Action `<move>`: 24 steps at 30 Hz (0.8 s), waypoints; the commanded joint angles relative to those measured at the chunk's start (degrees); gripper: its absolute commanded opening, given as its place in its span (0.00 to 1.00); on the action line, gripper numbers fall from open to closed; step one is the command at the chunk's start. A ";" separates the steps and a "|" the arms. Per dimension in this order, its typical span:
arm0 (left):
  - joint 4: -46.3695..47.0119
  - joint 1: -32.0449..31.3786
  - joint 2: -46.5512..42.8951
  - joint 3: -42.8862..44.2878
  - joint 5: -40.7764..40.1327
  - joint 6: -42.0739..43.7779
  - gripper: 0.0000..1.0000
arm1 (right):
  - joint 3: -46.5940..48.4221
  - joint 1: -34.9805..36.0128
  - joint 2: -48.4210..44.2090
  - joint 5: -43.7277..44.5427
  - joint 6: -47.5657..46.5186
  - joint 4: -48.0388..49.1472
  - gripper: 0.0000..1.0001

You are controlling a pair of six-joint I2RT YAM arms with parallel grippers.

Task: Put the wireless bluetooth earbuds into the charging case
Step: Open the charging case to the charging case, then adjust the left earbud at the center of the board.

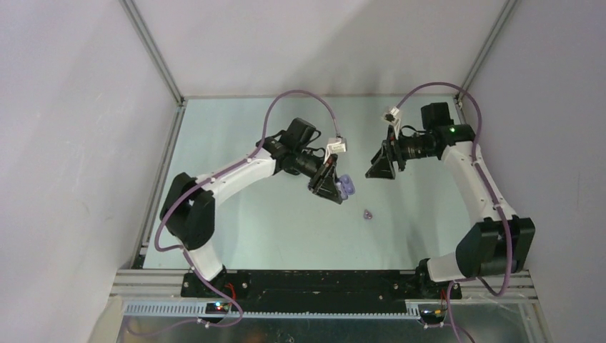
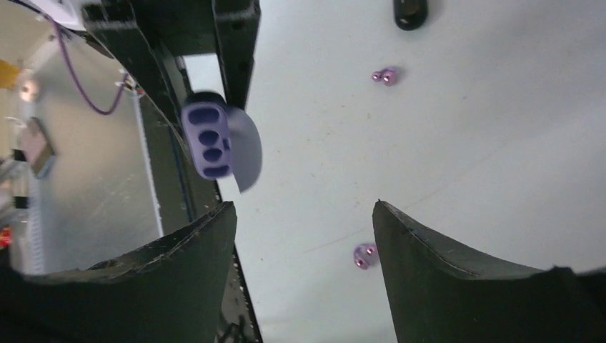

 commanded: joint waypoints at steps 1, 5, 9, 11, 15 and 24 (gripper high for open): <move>-7.57 1.97 -6.84 4.11 0.10 8.56 0.00 | 0.21 -0.52 -2.74 6.99 -7.53 -5.96 0.75; -12.13 3.87 -11.43 3.55 -3.78 13.90 0.00 | -2.77 -0.40 0.12 13.56 -11.56 -10.65 0.73; -9.89 4.79 -16.80 -0.87 -5.87 13.72 0.00 | -6.88 0.59 3.97 22.89 -10.67 -7.87 0.67; -7.70 5.42 -19.18 -3.37 -6.58 12.91 0.00 | -9.19 1.94 4.88 26.34 -10.59 -5.91 0.64; -8.03 8.02 -21.38 -4.67 -7.61 13.67 0.00 | -14.34 7.78 3.48 33.05 -9.76 0.25 0.63; -10.14 15.59 -22.33 -7.11 -5.82 14.91 0.00 | -19.92 21.62 0.34 40.18 -4.70 9.02 0.61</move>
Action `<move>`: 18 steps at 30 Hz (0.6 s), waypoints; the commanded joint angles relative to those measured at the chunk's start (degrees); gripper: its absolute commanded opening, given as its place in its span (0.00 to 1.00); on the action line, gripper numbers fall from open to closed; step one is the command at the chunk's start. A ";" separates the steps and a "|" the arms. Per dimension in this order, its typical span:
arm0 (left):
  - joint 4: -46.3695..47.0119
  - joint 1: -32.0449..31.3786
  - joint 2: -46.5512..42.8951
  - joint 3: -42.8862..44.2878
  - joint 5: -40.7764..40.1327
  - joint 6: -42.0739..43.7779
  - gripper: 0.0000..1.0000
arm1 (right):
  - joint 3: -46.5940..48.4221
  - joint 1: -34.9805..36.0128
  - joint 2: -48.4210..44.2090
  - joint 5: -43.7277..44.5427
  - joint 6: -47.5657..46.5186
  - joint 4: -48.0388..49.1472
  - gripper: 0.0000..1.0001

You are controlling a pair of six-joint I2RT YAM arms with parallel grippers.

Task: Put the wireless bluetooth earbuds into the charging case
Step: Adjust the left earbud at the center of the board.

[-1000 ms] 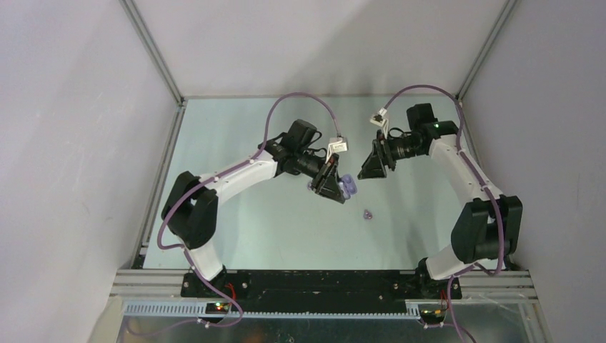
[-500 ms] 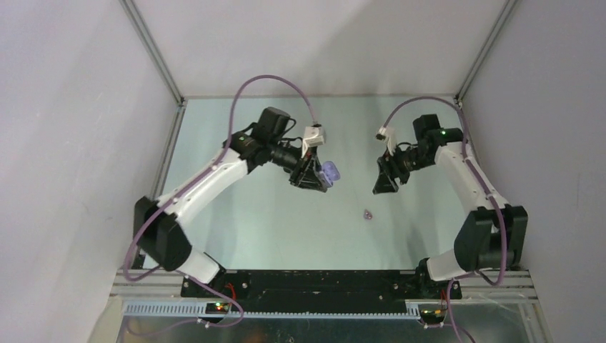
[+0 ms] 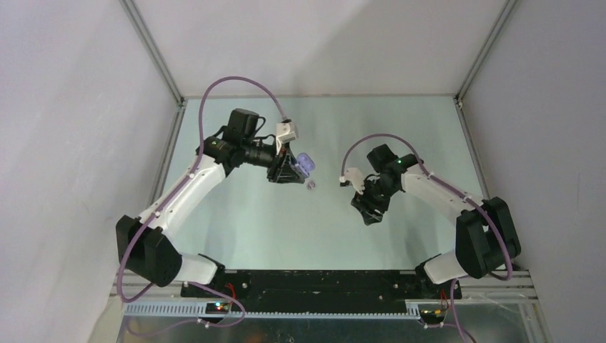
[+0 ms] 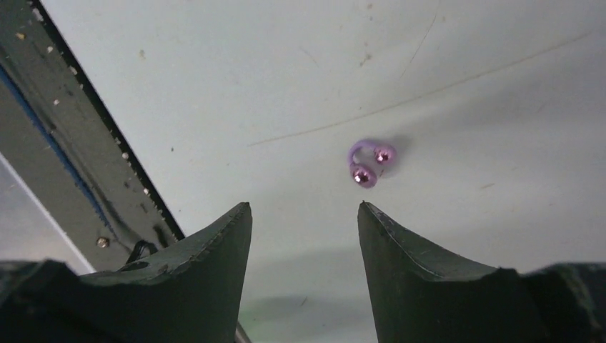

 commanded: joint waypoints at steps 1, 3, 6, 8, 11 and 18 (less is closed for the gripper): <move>2.19 2.66 -2.95 -2.78 0.44 0.72 0.00 | -0.01 3.86 -0.38 5.66 4.23 6.62 0.60; 3.32 2.95 -4.36 -3.84 -0.39 0.30 0.00 | -0.02 5.49 2.06 9.83 6.29 8.48 0.56; 4.80 3.18 -5.56 -4.90 -1.10 -0.59 0.00 | -0.73 7.41 5.13 13.94 8.43 11.85 0.55; 5.19 3.31 -5.79 -5.22 -0.98 -0.94 0.00 | -1.20 8.77 6.22 16.64 9.44 13.38 0.54; 5.31 3.33 -5.20 -5.37 -0.49 -1.07 0.00 | -1.60 10.55 6.82 20.64 10.35 14.57 0.54; 5.83 3.39 -4.97 -5.71 -0.43 -1.40 0.00 | -1.97 12.39 6.57 22.22 11.23 14.68 0.54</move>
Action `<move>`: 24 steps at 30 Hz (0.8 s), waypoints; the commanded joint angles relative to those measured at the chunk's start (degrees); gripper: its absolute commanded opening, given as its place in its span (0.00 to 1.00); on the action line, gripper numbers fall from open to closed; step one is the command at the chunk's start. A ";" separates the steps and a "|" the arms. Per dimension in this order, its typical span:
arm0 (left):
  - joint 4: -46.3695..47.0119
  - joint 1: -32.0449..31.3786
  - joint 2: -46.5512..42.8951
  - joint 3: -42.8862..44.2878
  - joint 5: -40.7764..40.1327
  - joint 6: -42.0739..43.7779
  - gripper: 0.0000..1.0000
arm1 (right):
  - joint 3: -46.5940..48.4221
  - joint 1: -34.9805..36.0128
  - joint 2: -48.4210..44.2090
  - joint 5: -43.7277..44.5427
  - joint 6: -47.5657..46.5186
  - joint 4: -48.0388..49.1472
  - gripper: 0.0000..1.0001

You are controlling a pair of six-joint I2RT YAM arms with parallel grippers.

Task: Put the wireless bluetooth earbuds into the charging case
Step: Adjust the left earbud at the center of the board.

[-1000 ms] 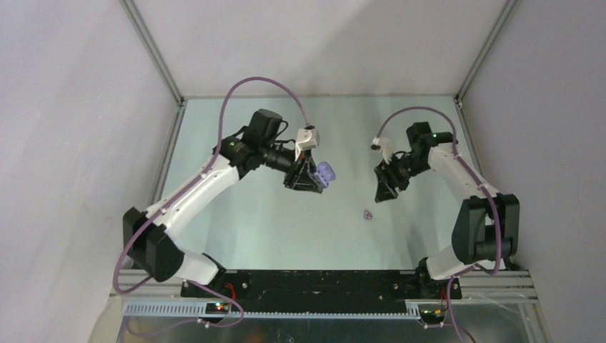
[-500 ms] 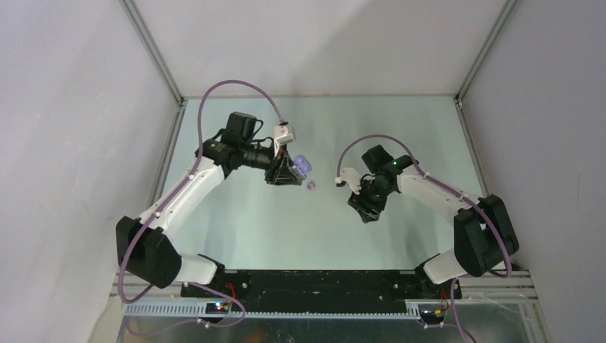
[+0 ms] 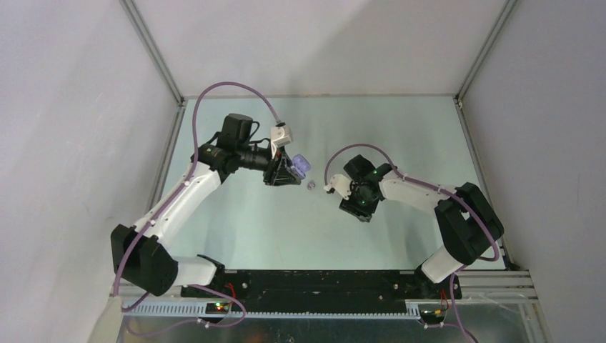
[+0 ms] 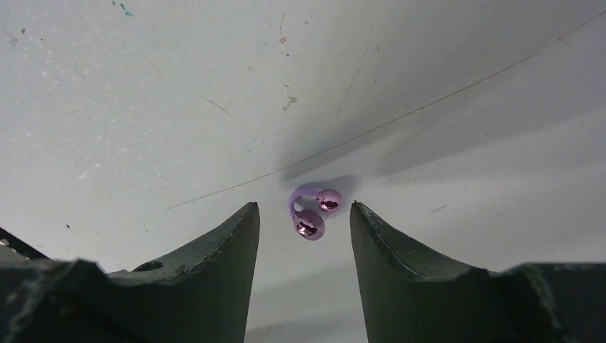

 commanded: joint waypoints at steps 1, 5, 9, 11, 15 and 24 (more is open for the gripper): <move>2.23 0.40 -1.05 -0.29 0.57 -0.75 0.00 | 0.00 1.33 -0.95 2.25 1.46 0.96 0.54; 2.33 0.40 -0.94 -0.29 0.57 -0.82 0.00 | -0.01 3.87 -2.93 2.86 2.22 -0.17 0.53; 2.64 0.50 -0.83 -0.44 0.66 -1.10 0.00 | -0.01 6.16 -3.14 5.03 5.32 -0.74 0.53; 2.70 0.52 -0.77 -0.47 0.77 -1.12 0.00 | -0.01 7.07 -2.90 7.64 6.47 -1.26 0.53; 2.80 0.54 -0.81 -0.55 0.83 -1.16 0.00 | -0.18 7.99 -2.34 7.53 7.66 -2.45 0.54; 2.94 0.54 -0.99 -0.69 0.91 -1.30 0.00 | -1.03 8.19 -1.03 8.61 8.27 -2.38 0.53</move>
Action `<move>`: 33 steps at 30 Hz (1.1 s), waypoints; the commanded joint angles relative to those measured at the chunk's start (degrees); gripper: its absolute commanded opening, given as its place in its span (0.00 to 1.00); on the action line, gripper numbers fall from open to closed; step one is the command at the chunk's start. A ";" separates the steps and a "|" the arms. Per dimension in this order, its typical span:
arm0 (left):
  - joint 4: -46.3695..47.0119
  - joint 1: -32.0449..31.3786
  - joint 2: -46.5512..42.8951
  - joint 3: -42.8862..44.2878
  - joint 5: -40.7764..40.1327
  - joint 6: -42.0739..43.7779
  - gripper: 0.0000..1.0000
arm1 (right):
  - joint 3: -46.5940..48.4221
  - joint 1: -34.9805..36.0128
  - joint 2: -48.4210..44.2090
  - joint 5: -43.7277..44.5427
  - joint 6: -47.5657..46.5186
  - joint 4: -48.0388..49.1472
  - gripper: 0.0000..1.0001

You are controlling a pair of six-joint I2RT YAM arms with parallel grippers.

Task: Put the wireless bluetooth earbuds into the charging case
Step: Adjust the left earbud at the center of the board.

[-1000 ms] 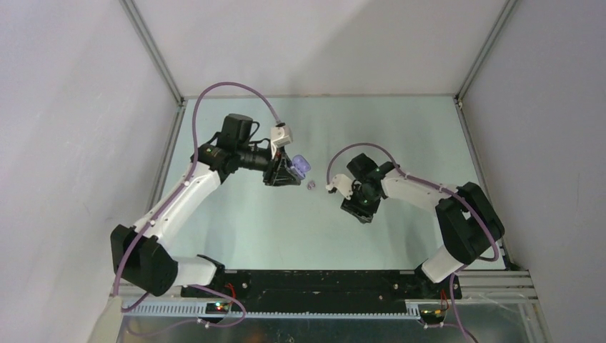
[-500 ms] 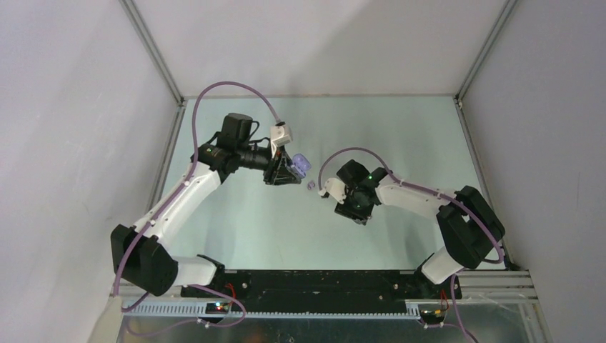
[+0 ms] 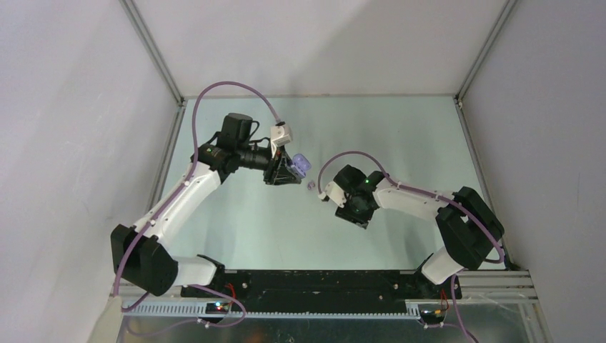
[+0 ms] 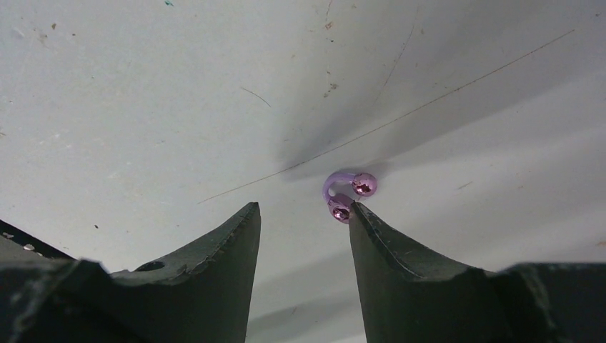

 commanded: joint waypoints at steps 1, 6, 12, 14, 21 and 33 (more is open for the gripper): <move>2.12 0.48 -0.87 -0.66 0.94 -0.79 0.00 | -0.44 0.32 0.20 1.02 1.29 -0.51 0.53; 2.19 0.56 -0.68 -0.69 1.04 -0.86 0.00 | -0.64 0.45 -0.54 -0.42 1.47 -0.82 0.52; 2.36 0.55 -0.53 -0.71 1.06 -1.12 0.00 | -1.00 0.53 0.23 0.21 1.48 -0.73 0.52; 2.34 0.54 -0.46 -0.71 1.11 -1.19 0.00 | -1.16 0.45 0.38 0.41 1.48 -0.50 0.52; 2.47 0.52 -0.60 -0.80 1.10 -1.28 0.00 | -1.40 0.48 0.49 0.33 1.42 -0.32 0.52; 2.57 0.52 -0.73 -0.91 1.16 -1.33 0.00 | -1.90 -0.13 1.42 2.44 1.57 0.39 0.51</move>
